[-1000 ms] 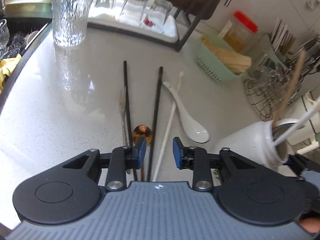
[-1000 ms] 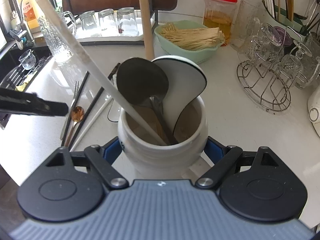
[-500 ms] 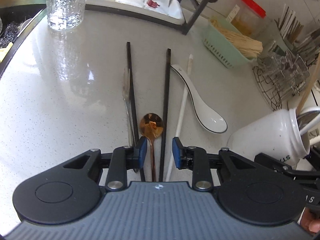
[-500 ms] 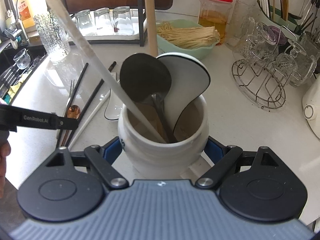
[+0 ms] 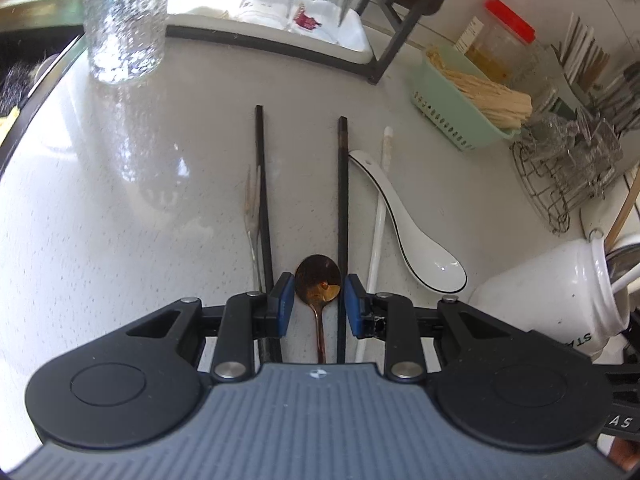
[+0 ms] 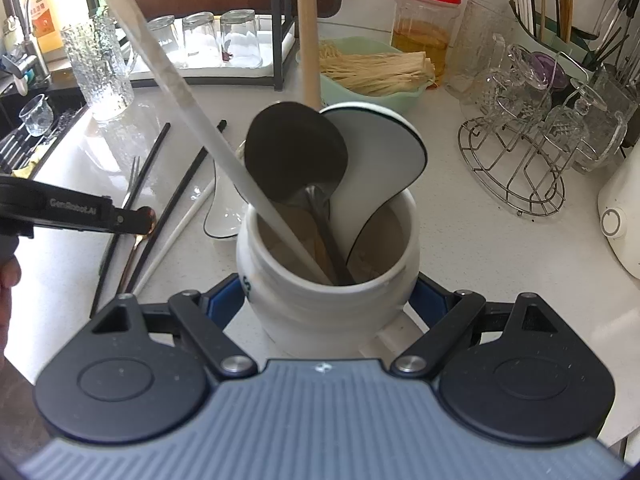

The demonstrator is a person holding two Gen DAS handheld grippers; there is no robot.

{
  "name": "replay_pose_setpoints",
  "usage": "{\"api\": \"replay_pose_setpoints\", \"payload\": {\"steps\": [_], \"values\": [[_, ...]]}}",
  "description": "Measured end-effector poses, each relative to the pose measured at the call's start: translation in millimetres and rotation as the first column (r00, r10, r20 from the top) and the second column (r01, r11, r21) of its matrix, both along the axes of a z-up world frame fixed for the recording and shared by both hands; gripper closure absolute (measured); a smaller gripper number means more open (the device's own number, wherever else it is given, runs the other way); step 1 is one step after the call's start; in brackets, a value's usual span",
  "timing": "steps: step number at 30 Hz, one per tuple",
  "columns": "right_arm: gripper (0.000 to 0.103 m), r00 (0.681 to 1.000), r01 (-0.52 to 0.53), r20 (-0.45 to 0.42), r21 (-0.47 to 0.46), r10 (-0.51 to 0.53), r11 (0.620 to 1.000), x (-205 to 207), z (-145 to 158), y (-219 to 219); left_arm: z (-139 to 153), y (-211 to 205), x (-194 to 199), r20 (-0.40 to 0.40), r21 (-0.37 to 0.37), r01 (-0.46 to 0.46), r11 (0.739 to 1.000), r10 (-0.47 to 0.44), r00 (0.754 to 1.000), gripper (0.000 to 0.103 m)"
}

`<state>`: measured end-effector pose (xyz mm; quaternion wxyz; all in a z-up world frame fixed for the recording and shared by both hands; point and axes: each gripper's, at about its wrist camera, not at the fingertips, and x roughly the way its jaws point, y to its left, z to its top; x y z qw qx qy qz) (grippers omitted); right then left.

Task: Organize utensils
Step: 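Move the open left tool over the copper spoon on the counter, then close the left tool on the copper spoon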

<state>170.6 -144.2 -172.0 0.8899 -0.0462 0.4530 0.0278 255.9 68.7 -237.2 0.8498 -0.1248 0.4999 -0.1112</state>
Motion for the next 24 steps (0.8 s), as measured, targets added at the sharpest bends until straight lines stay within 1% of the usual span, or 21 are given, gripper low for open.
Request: {"api": "replay_pose_setpoints", "payload": {"steps": [3,8,18,22,24], "values": [[0.013,1.000,0.006,0.000,-0.001,-0.006,1.000,0.0,0.0,0.4,0.3,-5.6,2.6,0.008,0.035,0.013,0.999,-0.014,1.000,0.071],[0.013,1.000,0.010,0.001,-0.002,-0.010,1.000,-0.4,-0.1,1.1,0.2,-10.9,9.5,0.021,0.068,0.012,0.998,-0.014,1.000,0.071],[0.013,1.000,0.005,0.003,-0.005,-0.005,1.000,-0.5,0.2,0.6,-0.6,-21.9,23.7,0.034,0.086,0.033,0.996,-0.036,0.999,0.070],[0.013,1.000,0.003,0.006,-0.006,-0.003,1.000,-1.1,0.2,0.7,-0.3,-23.6,23.9,0.039,0.090,0.036,0.995,-0.040,0.998,0.072],[0.013,1.000,0.003,0.005,-0.005,-0.003,1.000,-1.1,0.3,0.7,-0.2,-23.1,23.4,0.035,0.076,0.033,0.997,-0.035,0.999,0.074]]}}
